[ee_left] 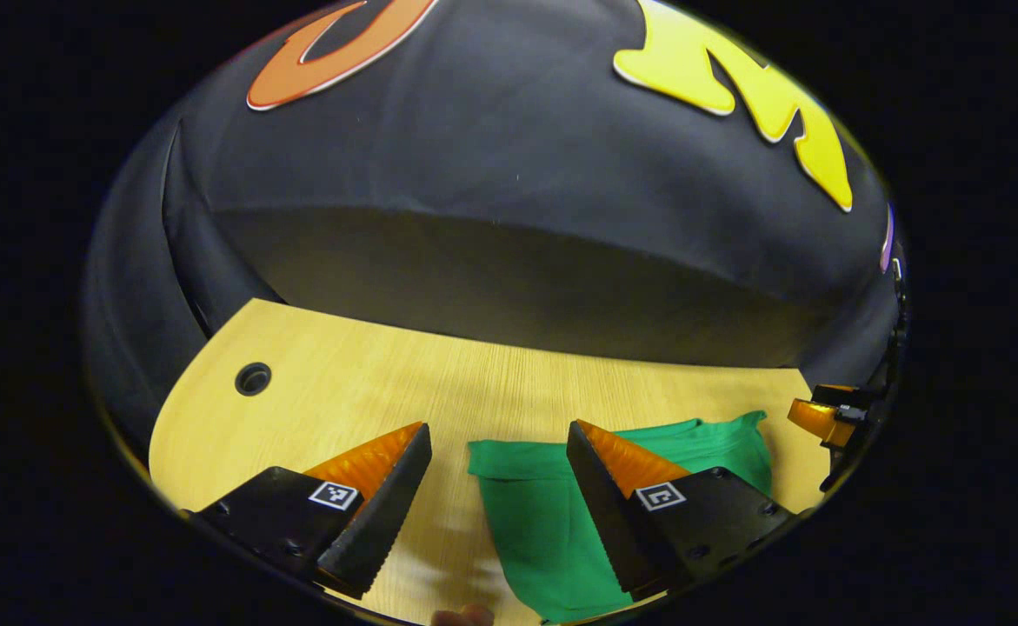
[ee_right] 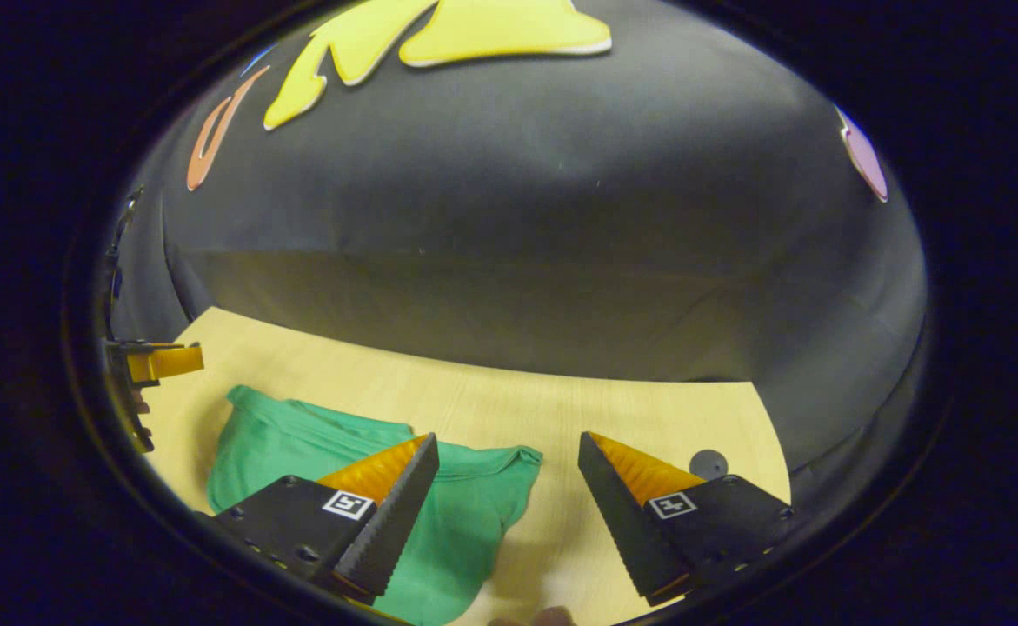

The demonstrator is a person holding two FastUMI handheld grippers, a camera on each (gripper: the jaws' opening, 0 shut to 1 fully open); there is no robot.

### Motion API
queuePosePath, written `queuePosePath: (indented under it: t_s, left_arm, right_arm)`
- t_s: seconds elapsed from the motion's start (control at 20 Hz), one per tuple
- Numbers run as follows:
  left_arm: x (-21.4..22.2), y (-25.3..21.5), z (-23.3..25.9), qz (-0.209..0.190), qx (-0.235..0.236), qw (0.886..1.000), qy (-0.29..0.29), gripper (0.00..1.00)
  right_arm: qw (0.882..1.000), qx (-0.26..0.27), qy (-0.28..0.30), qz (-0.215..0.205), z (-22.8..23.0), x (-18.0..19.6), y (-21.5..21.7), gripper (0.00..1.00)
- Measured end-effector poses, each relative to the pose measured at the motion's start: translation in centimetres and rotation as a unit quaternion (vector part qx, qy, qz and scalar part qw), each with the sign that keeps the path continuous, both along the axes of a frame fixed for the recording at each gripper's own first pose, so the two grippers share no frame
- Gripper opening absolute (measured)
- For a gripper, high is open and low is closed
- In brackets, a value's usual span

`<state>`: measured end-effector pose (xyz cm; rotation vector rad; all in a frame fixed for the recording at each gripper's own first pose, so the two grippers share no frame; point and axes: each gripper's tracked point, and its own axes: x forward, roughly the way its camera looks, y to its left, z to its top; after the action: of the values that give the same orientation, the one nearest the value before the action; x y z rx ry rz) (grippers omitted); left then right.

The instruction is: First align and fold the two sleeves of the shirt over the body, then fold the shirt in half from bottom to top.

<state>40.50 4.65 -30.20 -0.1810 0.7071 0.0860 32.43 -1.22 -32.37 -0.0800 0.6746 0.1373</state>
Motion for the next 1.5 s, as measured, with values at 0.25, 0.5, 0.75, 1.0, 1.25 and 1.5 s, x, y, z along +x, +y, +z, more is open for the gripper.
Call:
queuePosePath:
  t_s: [0.25, 0.5, 0.75, 1.0, 1.25, 1.5]
  left_arm:
    - [1.1, -0.1, 3.7, 0.011, 0.031, 0.997, -0.077, 0.99]
    - [0.9, -0.2, 8.1, 0.016, 0.073, 0.983, -0.166, 0.99]
    - [0.8, -0.6, 9.6, 0.026, 0.092, 0.97, -0.222, 0.98]
    - [0.9, -0.9, 10.2, 0.022, 0.117, 0.959, -0.259, 0.98]
    - [0.3, -0.2, 11.2, 0.017, 0.143, 0.951, -0.274, 0.98]
    - [-0.4, -1.0, 11.1, 0.0, 0.136, 0.954, -0.267, 0.98]
  right_arm:
    - [0.998, 0.004, -0.063, 0.001, 8.2, -4.2, 0.7, 0.98]
    - [0.99, 0.005, -0.142, -0.002, 18.3, -11.4, 0.9, 0.97]
    - [0.981, 0.017, -0.191, 0.003, 24.9, -21.1, 1.7, 0.97]
    - [0.973, 0.022, -0.228, 0.015, 29.0, -29.2, 2.9, 0.96]
    - [0.969, 0.03, -0.246, 0.002, 29.3, -35.2, 3.7, 0.95]
    - [0.971, 0.043, -0.235, -0.014, 28.3, -38.2, 4.3, 0.97]
